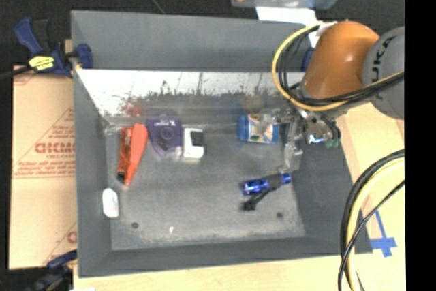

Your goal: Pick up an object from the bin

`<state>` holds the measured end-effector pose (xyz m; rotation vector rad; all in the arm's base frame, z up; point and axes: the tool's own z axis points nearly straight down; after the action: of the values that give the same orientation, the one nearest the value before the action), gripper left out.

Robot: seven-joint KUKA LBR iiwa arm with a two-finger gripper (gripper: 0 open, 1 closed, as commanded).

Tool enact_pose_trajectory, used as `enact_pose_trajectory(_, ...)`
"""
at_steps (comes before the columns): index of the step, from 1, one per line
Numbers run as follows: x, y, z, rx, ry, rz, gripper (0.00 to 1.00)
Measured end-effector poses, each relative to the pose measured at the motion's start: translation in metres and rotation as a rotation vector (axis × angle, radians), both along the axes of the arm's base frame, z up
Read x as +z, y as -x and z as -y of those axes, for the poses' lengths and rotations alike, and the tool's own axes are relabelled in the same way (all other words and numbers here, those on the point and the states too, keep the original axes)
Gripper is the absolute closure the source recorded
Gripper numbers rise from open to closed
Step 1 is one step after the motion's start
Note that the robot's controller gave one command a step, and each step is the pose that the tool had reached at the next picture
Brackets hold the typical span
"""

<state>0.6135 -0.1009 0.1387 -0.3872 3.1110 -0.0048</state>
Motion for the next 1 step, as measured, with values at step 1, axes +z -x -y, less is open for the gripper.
enact_pose_trajectory(1,0.0105,0.0202,-0.0118,0.173,0.003,0.002,0.0)
